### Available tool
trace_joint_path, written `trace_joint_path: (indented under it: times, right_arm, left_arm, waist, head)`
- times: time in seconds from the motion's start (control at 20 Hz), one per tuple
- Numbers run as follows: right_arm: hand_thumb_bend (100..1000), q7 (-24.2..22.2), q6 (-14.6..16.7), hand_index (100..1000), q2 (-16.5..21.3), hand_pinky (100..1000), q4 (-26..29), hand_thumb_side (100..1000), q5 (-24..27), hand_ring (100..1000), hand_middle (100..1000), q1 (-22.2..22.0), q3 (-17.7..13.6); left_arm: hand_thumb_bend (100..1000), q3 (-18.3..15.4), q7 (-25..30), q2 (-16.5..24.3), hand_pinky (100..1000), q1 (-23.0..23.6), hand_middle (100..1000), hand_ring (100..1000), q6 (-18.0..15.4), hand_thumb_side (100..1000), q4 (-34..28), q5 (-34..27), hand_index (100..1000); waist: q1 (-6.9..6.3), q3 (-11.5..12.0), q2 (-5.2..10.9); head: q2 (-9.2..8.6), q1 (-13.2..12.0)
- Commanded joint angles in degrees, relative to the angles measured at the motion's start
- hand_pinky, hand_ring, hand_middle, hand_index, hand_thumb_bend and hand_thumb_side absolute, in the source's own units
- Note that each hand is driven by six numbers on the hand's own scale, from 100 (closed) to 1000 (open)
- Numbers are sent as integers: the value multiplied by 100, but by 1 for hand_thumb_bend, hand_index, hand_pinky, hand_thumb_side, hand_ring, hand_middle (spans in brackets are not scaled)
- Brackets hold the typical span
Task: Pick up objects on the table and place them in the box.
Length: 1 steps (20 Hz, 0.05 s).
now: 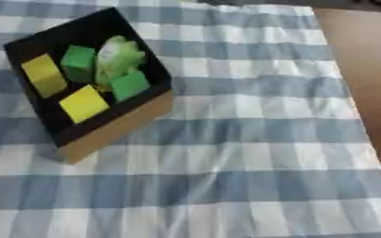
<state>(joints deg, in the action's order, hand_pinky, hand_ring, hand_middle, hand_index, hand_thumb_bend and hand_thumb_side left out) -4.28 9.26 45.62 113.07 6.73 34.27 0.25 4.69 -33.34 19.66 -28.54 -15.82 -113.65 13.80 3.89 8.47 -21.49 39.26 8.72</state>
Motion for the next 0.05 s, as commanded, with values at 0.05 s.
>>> trace_joint_path:
  times: [0.05]
  right_arm:
    - [100, 448, 362, 851, 44, 914, 150, 526, 249, 883, 735, -133, -341]
  left_arm:
    - [571, -135, -138, 164, 757, 9, 786, 903, 43, 583, -94, 102, 810]
  waist:
    - [-149, -46, 150]
  head:
    - [-35, -113]
